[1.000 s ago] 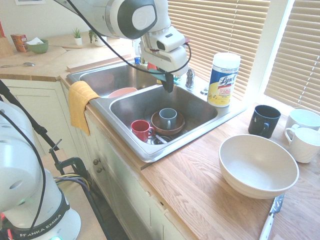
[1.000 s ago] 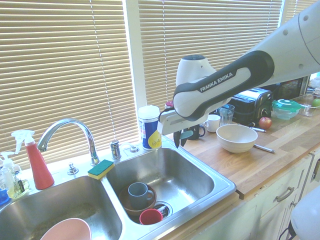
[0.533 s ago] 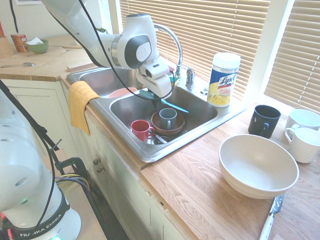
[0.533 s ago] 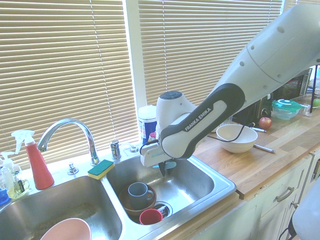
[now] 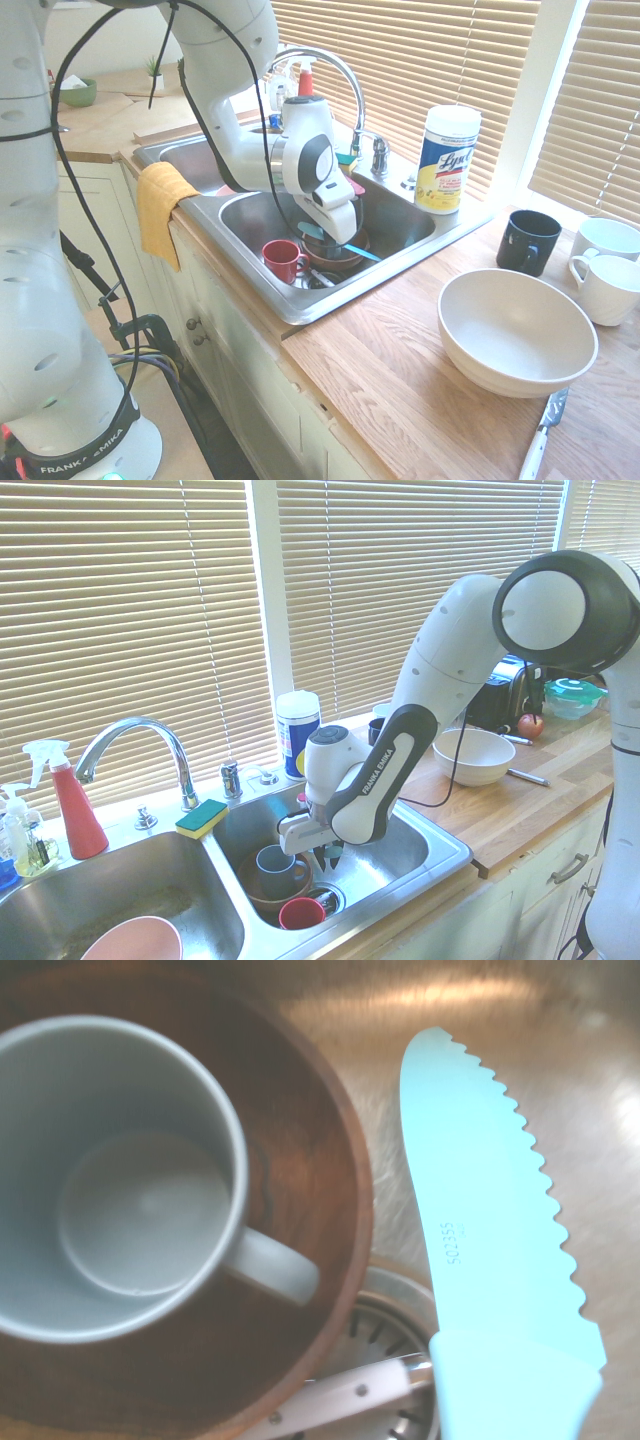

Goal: Put the knife into the sink

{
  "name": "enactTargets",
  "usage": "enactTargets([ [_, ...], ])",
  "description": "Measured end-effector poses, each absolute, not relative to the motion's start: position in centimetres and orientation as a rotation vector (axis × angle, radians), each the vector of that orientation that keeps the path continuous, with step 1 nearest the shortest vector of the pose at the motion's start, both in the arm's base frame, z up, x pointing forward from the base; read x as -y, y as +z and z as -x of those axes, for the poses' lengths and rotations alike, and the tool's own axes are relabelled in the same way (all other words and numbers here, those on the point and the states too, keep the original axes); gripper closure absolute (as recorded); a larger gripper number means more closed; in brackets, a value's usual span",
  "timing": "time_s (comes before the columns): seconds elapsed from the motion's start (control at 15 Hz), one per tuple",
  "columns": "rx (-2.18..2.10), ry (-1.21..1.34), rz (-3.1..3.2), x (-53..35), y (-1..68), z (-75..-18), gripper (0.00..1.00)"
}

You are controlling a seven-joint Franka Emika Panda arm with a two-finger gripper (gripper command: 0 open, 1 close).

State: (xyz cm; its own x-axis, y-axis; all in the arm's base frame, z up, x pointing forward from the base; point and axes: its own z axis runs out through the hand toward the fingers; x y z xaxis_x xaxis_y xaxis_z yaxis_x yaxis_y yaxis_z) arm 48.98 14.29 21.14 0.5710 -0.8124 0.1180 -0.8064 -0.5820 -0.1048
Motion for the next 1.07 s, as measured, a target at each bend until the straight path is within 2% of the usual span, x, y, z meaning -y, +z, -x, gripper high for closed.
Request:
enactTargets([
  [0.27, -1.461, -0.186, 2.736, -14.7, 17.7, -48.8, 1.00],
  [0.33, -1.472, -0.176, 2.735, -14.6, 17.1, -49.0, 0.00],
  [0.67, -1.529, -0.124, 2.720, -14.4, 14.2, -48.8, 0.00],
  [1.07, -1.517, -0.125, 2.718, -14.0, 14.1, -49.2, 0.00],
])
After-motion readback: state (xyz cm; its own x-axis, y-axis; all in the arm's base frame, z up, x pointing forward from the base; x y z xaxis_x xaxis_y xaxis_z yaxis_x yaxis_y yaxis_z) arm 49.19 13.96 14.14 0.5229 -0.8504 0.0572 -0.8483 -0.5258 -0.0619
